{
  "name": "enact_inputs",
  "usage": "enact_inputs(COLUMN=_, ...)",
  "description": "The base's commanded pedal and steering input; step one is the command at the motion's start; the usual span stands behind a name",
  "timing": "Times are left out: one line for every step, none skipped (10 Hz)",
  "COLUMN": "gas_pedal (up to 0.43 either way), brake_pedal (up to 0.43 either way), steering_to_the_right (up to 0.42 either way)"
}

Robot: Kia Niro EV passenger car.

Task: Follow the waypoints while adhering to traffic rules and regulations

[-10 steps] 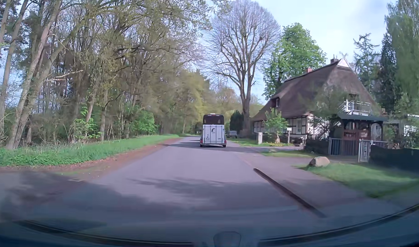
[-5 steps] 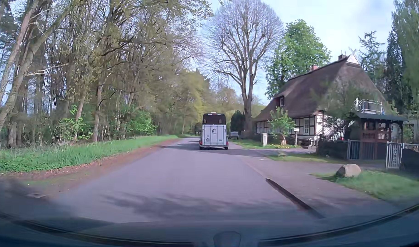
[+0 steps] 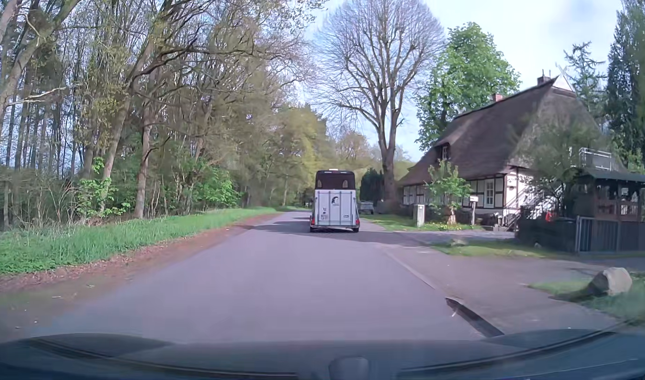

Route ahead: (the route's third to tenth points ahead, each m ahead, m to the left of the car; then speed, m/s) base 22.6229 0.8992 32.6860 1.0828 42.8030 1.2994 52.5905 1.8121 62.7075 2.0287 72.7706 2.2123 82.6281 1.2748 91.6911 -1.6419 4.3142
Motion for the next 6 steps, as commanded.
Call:
enact_inputs(gas_pedal=0.039, brake_pedal=0.000, steering_to_the_right=-0.060)
enact_inputs(gas_pedal=0.047, brake_pedal=0.000, steering_to_the_right=-0.072)
enact_inputs(gas_pedal=0.059, brake_pedal=0.000, steering_to_the_right=-0.086)
enact_inputs(gas_pedal=0.059, brake_pedal=0.000, steering_to_the_right=-0.094)
enact_inputs(gas_pedal=0.059, brake_pedal=0.000, steering_to_the_right=-0.097)
enact_inputs(gas_pedal=0.059, brake_pedal=0.000, steering_to_the_right=-0.096)
